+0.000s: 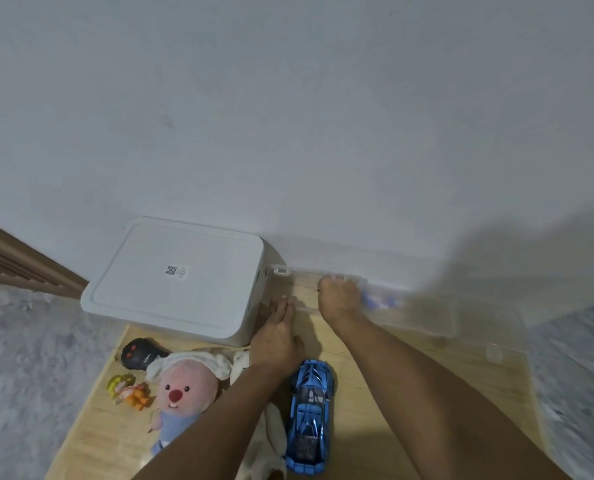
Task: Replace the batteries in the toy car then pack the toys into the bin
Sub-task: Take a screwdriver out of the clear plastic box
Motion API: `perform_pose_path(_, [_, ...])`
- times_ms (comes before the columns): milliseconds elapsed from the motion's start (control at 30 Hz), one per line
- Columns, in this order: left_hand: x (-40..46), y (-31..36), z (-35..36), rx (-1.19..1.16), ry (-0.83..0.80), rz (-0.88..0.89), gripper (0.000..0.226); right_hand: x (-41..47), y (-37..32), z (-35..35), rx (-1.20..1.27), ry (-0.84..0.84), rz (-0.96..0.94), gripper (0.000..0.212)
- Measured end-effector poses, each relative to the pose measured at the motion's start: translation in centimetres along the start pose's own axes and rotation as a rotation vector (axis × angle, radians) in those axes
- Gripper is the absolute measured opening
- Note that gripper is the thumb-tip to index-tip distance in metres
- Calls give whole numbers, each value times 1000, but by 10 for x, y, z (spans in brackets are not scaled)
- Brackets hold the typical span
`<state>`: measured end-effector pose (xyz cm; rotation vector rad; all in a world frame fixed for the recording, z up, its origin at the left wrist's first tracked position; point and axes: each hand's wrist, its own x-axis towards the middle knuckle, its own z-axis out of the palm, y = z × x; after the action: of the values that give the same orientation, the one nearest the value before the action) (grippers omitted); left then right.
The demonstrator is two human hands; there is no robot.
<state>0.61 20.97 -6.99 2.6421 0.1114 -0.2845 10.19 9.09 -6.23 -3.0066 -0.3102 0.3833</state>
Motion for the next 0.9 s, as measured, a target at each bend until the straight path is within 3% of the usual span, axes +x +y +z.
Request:
perform_pose_path(267, [0, 1, -1, 25, -24, -7, 73, -1, 0, -4, 38, -42, 26, 29])
perform_pose_path(467, [-3, 2, 0, 74, -62, 2, 76, -24, 7, 0, 312, 47, 19, 31])
perform_pose_path(700, [-3, 9, -3, 86, -95, -37, 80, -55, 22, 3, 392, 136, -35, 30])
perform_pose_path(900, [-5, 10, -5, 74, -3, -32, 68, -72, 32, 9, 444, 101, 19, 29])
